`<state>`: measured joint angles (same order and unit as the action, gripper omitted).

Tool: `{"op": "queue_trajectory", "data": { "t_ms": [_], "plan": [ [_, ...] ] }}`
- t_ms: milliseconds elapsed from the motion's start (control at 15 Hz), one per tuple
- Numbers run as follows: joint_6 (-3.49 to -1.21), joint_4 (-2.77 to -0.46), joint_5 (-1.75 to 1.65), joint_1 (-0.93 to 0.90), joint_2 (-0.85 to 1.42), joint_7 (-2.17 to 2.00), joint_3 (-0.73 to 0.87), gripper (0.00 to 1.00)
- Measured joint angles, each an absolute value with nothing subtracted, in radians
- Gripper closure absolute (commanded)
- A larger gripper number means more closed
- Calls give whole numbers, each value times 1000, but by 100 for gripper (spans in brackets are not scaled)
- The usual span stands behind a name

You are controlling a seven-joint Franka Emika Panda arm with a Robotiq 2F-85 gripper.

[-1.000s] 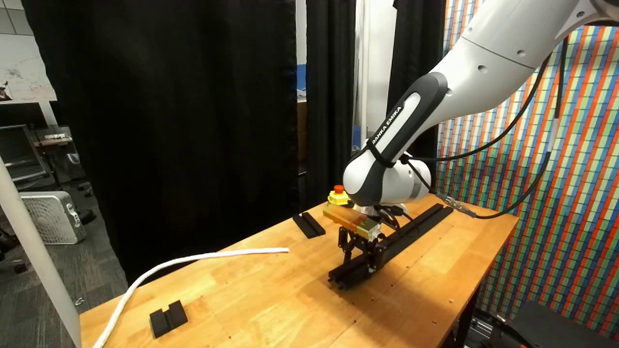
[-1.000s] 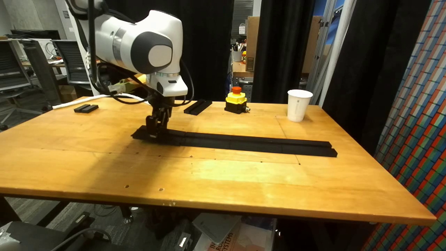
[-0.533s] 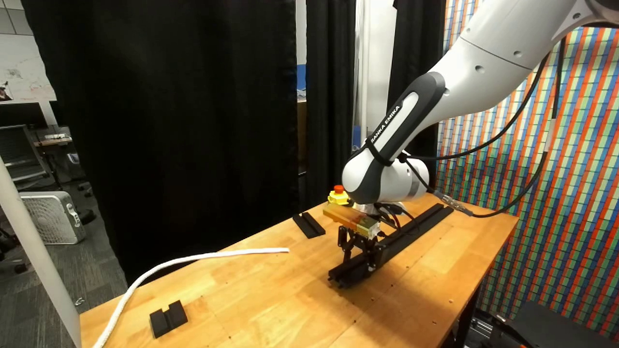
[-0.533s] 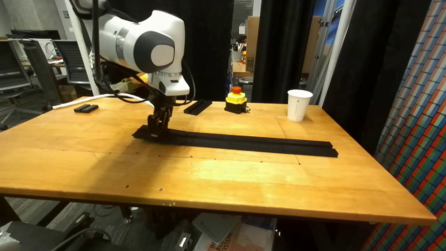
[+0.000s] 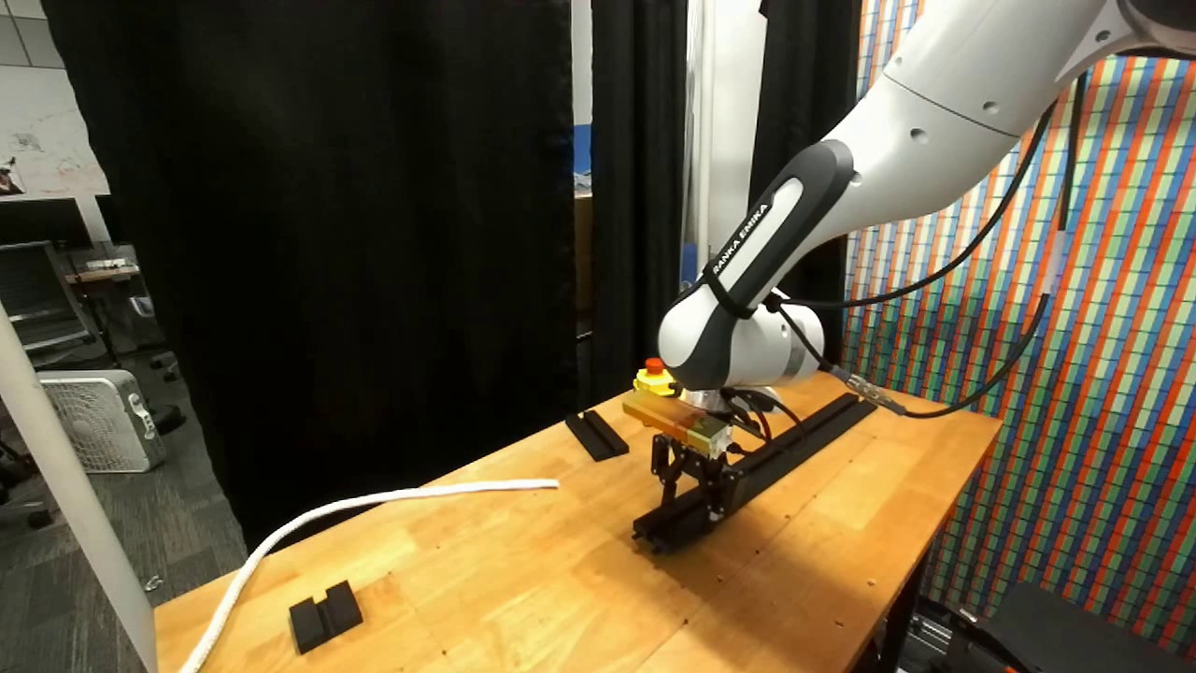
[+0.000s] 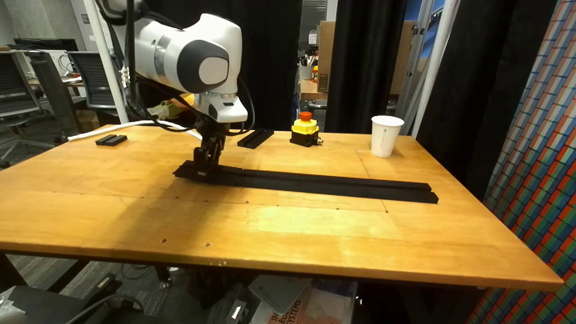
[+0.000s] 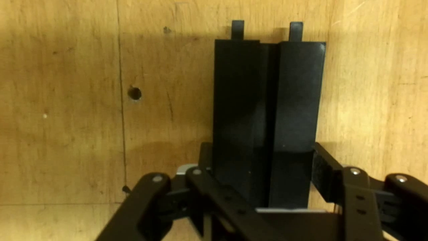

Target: Put the black objects in a line

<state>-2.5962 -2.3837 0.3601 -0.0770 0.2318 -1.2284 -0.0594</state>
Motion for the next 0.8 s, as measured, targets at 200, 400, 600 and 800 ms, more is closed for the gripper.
{"op": "queue_trajectory", "data": {
  "t_ms": [200, 400, 600, 800],
  "plan": [
    [-2594, -2377, 360, -77, 236, -1225, -57, 55],
    [-2592, -2369, 360, -77, 241, -1222, -55, 55],
    [-2587, -2359, 360, -77, 250, -1218, -52, 55],
    [-2579, -2350, 360, -77, 255, -1216, -48, 55]
  ]
}}
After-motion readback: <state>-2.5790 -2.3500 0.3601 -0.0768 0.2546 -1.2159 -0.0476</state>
